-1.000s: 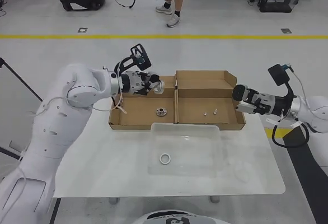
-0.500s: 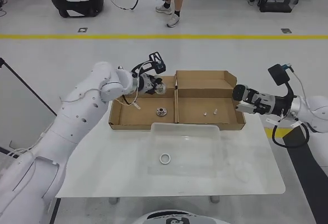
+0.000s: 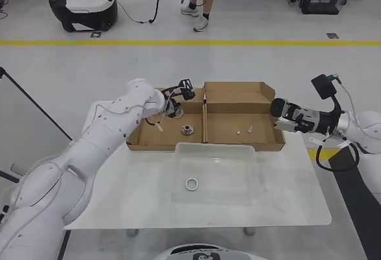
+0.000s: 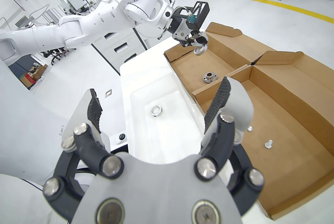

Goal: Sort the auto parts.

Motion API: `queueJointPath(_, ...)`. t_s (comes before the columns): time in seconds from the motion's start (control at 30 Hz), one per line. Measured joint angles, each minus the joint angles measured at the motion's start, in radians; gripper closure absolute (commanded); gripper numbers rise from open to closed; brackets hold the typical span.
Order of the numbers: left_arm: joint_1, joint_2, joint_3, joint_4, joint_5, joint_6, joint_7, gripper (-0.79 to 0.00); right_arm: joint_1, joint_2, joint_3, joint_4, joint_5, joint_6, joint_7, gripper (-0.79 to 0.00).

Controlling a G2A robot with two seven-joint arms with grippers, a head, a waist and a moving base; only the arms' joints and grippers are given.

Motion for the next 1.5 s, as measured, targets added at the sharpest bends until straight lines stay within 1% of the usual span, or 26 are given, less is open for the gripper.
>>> queueJointPath(0.27,-0.016,-0.06,0.066,0.147,0.064,-0.012,0.054,0.0,0.0,0.0,0.0,0.0,0.0,0.0,0.0,-0.785)
queueJointPath(0.53,-0.019,-0.111,0.1,0.245,0.088,-0.037,0.094,0.0,0.0,0.0,0.0,0.0,0.0,0.0,0.0,-0.785)
queueJointPath(0.77,-0.02,-0.139,0.122,0.31,0.135,-0.048,0.117,0.0,0.0,0.0,0.0,0.0,0.0,0.0,0.0,-0.785)
queueJointPath(1.07,-0.011,-0.164,0.134,0.382,0.176,-0.06,0.152,0.0,0.0,0.0,0.0,0.0,0.0,0.0,0.0,-0.785)
queueJointPath(1.1,-0.011,-0.167,0.134,0.387,0.179,-0.06,0.154,-0.034,0.0,0.0,0.0,0.0,0.0,0.0,0.0,-0.785)
queueJointPath(1.17,-0.011,-0.172,0.134,0.399,0.182,-0.059,0.159,-0.172,0.0,0.0,0.0,0.0,0.0,0.0,0.0,-0.785)
queueJointPath(1.2,-0.011,-0.174,0.134,0.403,0.184,-0.059,0.162,-0.296,0.0,0.0,0.0,0.0,0.0,0.0,0.0,-0.785)
queueJointPath(1.23,-0.011,-0.176,0.134,0.407,0.187,-0.059,0.165,-0.357,0.0,0.0,0.0,0.0,0.0,0.0,0.0,-0.785)
queueJointPath(1.27,-0.012,-0.178,0.133,0.412,0.19,-0.058,0.169,-0.502,0.0,0.0,0.0,0.0,0.0,0.0,0.0,-0.785)
queueJointPath(1.3,-0.012,-0.18,0.133,0.415,0.192,-0.056,0.171,-0.613,0.0,0.0,0.0,0.0,0.0,0.0,0.0,-0.785)
queueJointPath(1.37,-0.012,-0.185,0.131,0.423,0.195,-0.053,0.177,-0.717,0.0,0.0,0.0,0.0,0.0,0.0,0.0,-0.785)
queueJointPath(1.4,-0.013,-0.187,0.131,0.426,0.196,-0.052,0.179,-0.751,0.0,0.0,0.0,0.0,0.0,0.0,0.0,-0.785)
queueJointPath(1.5,-0.015,-0.192,0.128,0.434,0.2,-0.048,0.182,-0.745,0.0,0.0,0.0,0.0,0.0,0.0,0.0,-0.785)
